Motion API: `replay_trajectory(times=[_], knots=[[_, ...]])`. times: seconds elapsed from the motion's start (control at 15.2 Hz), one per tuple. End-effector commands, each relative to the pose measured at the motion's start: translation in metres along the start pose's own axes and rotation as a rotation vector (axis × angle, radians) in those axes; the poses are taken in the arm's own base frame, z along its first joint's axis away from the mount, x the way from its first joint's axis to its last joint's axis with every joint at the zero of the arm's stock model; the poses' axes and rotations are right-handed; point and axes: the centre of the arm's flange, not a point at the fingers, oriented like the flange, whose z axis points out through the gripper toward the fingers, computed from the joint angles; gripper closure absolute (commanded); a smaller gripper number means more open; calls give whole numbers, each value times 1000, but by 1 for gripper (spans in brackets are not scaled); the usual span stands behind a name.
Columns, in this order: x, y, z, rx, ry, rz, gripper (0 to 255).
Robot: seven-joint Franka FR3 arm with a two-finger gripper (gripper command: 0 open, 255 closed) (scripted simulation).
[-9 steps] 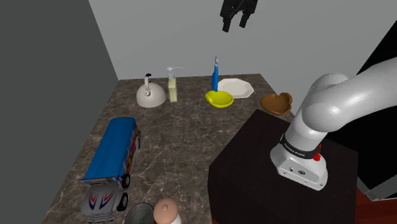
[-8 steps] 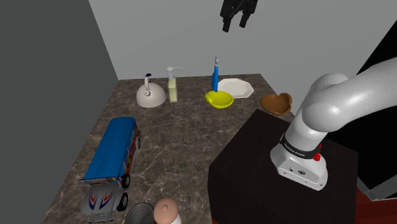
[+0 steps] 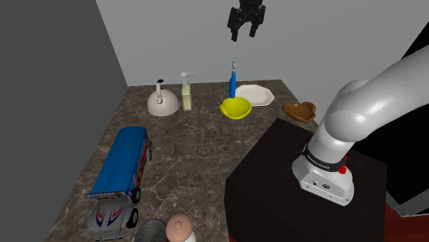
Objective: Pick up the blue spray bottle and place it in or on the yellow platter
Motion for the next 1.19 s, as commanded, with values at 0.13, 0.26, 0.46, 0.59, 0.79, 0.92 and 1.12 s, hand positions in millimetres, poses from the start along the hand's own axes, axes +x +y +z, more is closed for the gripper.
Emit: replay_trajectory(times=[0.13,0.26,0.46,0.59,0.79,0.92,1.12], knots=[[38,20,36,-12,-23,50,0],[57,31,53,-18,-35,74,0],[85,48,78,-27,-52,110,0],[102,60,95,-33,-64,135,0],[128,79,121,-41,-81,171,0],[144,93,138,-47,-93,195,0],[167,114,164,-56,-111,232,0]])
